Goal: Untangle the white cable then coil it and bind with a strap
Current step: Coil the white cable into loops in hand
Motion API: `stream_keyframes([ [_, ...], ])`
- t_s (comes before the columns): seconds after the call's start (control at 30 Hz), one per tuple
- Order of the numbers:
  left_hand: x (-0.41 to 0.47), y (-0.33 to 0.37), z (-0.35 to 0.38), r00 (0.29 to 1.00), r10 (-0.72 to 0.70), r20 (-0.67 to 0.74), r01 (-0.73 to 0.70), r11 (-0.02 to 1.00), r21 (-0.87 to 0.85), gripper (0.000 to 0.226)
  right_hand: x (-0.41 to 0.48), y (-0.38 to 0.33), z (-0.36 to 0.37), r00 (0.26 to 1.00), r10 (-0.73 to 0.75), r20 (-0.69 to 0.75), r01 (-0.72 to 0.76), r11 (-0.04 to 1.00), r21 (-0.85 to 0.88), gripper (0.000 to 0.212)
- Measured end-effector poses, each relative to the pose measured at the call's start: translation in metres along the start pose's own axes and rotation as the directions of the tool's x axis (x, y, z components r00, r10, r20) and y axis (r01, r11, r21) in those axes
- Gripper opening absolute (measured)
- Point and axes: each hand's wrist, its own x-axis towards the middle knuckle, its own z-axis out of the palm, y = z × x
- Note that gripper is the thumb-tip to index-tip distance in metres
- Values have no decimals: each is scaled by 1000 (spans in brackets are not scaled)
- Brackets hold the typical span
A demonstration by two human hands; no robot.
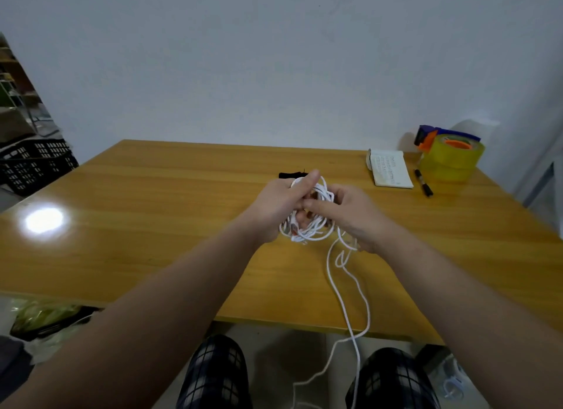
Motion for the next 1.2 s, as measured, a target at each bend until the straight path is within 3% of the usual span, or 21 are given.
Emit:
stream_keyframes([
  [0.13, 5, 6, -7, 983, 57, -174, -21, 979, 202, 51, 0, -1, 10, 993, 17, -114, -36, 984, -172, 18],
  [0.23, 6, 6, -8, 971, 72, -227, -20, 974, 225, 57, -5, -4, 20, 1000, 29, -4, -29, 990, -137, 5],
  [0.3, 3, 6, -7, 975, 99, -199, -58, 978, 201, 62, -8, -5, 23, 995, 20, 97, -8, 992, -122, 8],
  [0.37, -1, 6, -10, 986, 96, -137, -73, 983, 169, 62, -11, -8, 17, 990, 18, 143, 0, 993, -122, 7],
  [0.43, -4, 8, -15, 1000, -8, -12, 10, 982, 190, 61, -11, -9, 4, 992, 18, 124, 3, 985, -170, 10],
  [0.53, -13, 8, -10, 949, -172, 266, 163, 985, 56, 56, -9, -6, -18, 989, -9, 149, 46, 969, -245, 15],
  [0.63, -22, 8, 0, 916, -155, 370, 184, 982, -43, 52, -5, -1, -20, 985, -48, 167, 93, 959, -268, 22],
  [0.7, -25, 8, 5, 934, -141, 328, 151, 989, -6, 50, -1, 0, -21, 985, -78, 154, 116, 960, -256, 27],
  [0.83, -19, -3, 9, 991, -121, 49, 118, 991, 71, 51, 11, 7, -28, 985, -137, 101, 167, 900, -404, 15],
  [0.93, -5, -11, 2, 994, -50, -96, 62, 990, 126, 37, 25, 13, -26, 969, -245, 27, 198, 712, -674, 11],
  [1.03, 5, -8, -8, 999, -47, -16, 49, 985, 163, 22, 30, 16, -15, 974, -227, -15, 84, 421, -903, 11],
  [1.13, 11, -2, -16, 990, -131, 42, 121, 975, 187, 18, 27, 21, -4, 961, -270, -59, -22, 138, -990, 25],
  [1.2, 12, 2, -14, 976, -213, 40, 209, 974, 89, 20, 27, 22, 2, 956, -292, -38, -24, 51, -998, 27],
])
